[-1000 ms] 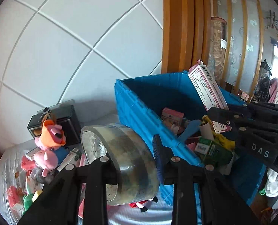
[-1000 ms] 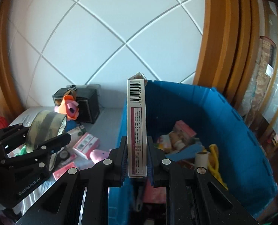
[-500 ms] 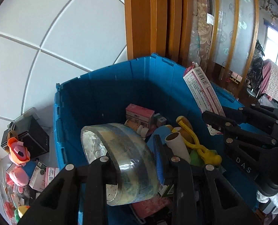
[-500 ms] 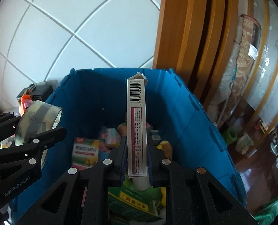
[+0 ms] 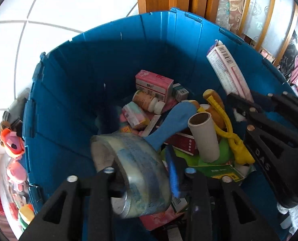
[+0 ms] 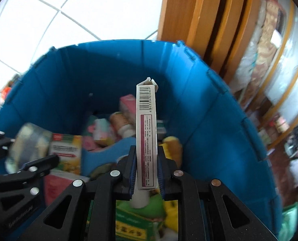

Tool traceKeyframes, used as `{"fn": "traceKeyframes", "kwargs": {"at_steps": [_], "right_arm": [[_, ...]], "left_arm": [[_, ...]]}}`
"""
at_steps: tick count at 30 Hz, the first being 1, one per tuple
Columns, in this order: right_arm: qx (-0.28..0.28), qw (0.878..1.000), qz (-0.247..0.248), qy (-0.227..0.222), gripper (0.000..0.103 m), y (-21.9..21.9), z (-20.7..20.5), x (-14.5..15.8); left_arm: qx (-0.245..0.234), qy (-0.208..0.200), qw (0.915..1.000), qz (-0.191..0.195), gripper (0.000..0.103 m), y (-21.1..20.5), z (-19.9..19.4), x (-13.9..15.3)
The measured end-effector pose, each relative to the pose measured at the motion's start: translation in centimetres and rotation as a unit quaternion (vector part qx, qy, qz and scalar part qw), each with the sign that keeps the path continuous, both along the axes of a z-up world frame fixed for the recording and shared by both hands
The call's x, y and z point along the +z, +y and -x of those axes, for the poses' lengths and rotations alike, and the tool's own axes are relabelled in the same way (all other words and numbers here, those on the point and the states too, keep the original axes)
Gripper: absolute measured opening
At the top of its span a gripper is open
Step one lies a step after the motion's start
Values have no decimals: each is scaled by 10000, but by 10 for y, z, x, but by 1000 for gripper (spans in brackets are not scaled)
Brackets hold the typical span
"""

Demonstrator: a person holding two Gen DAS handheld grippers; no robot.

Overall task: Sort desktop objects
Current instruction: 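Carry the tape roll and white box over the blue bin and open both tools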

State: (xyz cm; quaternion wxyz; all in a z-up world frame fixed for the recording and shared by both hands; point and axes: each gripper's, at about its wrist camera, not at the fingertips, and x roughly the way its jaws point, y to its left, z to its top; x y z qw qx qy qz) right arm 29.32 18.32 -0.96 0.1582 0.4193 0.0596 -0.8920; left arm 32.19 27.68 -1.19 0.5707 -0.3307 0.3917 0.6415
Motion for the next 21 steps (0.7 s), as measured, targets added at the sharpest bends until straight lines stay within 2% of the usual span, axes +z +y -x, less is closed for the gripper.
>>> {"fn": "traceKeyframes", "kwargs": {"at_steps": [2, 4, 5, 6, 8, 11, 12, 14, 17, 21], "right_arm": [[-112, 9993, -333, 103, 19, -4, -2, -3], [-113, 9993, -325, 148, 24, -5, -3, -2], [-159, 9991, -355, 179, 30, -5, -3, -2], [-203, 9989, -384, 203, 35, -5, -3, -2], [-278, 9986, -384, 221, 62, -3, -2, -1], [-476, 9978, -364, 278, 84, 3, -1, 1], [-532, 9976, -350, 274, 88, 4, 0, 1], [-638, 9972, -309, 231, 103, 8, 2, 0], [-598, 9978, -211, 173, 103, 13, 7, -4], [-604, 9973, -343, 244, 103, 10, 6, -5]], "left_arm": [[-25, -21, 10000, 42, 59, 0, -1, -3], [11, 69, 9999, -108, 69, 0, 1, -1], [36, 106, 9997, -198, 74, -1, 2, 1], [48, 90, 9996, -253, 77, -2, 2, 2], [118, -13, 9995, -304, 79, -3, 7, 4], [221, -197, 9990, -341, 79, -2, 14, 7], [242, -225, 9989, -342, 79, -2, 16, 7], [213, -235, 9989, -335, 79, -2, 16, 7], [178, -113, 9992, -351, 79, 0, 13, 7], [170, -105, 9992, -341, 79, 0, 12, 6]]}}
